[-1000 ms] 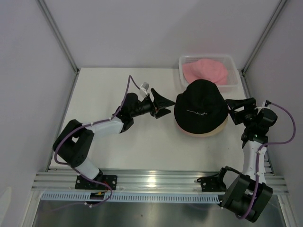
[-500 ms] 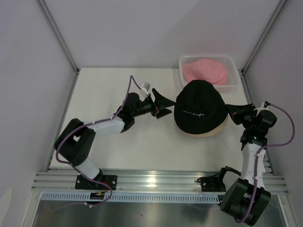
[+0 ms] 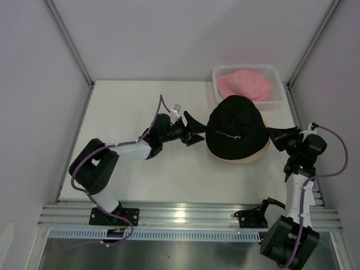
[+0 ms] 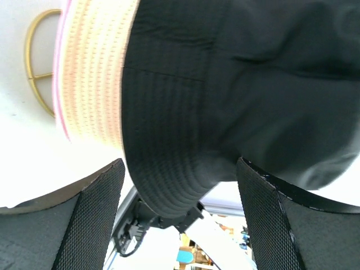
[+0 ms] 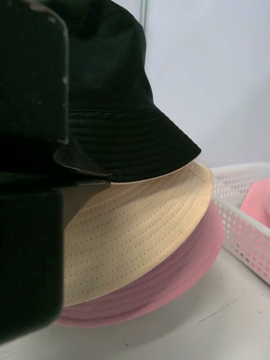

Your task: Stack the hats

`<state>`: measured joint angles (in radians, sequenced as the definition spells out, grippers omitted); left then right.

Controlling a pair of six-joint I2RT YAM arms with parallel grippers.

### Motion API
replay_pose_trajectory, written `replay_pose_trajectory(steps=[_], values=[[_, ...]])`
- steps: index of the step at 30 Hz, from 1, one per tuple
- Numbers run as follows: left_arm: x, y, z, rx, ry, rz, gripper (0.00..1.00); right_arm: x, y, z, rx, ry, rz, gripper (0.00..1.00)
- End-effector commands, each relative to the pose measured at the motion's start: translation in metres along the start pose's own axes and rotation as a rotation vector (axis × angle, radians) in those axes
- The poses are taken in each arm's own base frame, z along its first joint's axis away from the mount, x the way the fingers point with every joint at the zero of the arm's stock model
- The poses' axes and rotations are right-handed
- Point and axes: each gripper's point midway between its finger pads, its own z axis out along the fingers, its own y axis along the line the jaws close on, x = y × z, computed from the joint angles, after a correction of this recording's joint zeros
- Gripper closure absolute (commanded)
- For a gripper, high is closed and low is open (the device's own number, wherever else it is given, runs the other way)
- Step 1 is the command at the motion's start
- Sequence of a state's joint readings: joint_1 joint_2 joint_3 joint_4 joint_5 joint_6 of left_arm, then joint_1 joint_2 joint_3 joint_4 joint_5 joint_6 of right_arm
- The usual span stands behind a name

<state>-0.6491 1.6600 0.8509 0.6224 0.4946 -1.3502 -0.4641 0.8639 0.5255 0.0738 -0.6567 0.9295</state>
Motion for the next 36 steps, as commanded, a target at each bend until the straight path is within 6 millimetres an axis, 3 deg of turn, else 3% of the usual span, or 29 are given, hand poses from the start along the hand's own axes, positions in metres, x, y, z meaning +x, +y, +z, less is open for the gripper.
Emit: replay_pose_trajectory(steps=[1, 5, 7, 11, 14, 21, 28, 30, 36], values=[[0.002, 0.008, 0.007, -0.019, -0.022, 0.054, 0.17, 0.003, 0.008, -0.003, -0.049, 0.003, -0.075, 1.00], [-0.002, 0.019, 0.014, -0.047, -0.045, 0.059, 0.17, 0.002, 0.009, -0.003, -0.050, 0.001, -0.077, 1.00], [-0.003, 0.012, 0.016, -0.002, -0.047, 0.063, 0.19, 0.002, 0.008, -0.003, -0.048, 0.000, -0.077, 1.00], [0.003, 0.005, 0.027, 0.039, -0.017, 0.049, 0.30, 0.002, 0.007, -0.001, -0.046, 0.002, -0.069, 1.00], [0.007, -0.005, 0.032, 0.086, -0.010, 0.050, 0.45, 0.003, 0.005, -0.002, -0.039, 0.001, -0.071, 1.00], [0.006, -0.017, 0.029, 0.182, -0.064, 0.045, 0.64, 0.013, -0.009, -0.002, -0.013, 0.015, -0.061, 1.00], [0.003, -0.004, 0.025, 0.213, -0.115, 0.121, 0.37, 0.016, -0.018, -0.001, 0.013, 0.019, -0.072, 1.00], [-0.001, 0.012, 0.021, 0.203, -0.153, 0.154, 0.31, 0.017, -0.019, 0.000, 0.013, 0.023, -0.072, 1.00], [-0.030, 0.023, -0.003, 0.326, -0.221, 0.159, 0.31, 0.017, -0.022, -0.001, 0.026, 0.021, -0.092, 1.00]])
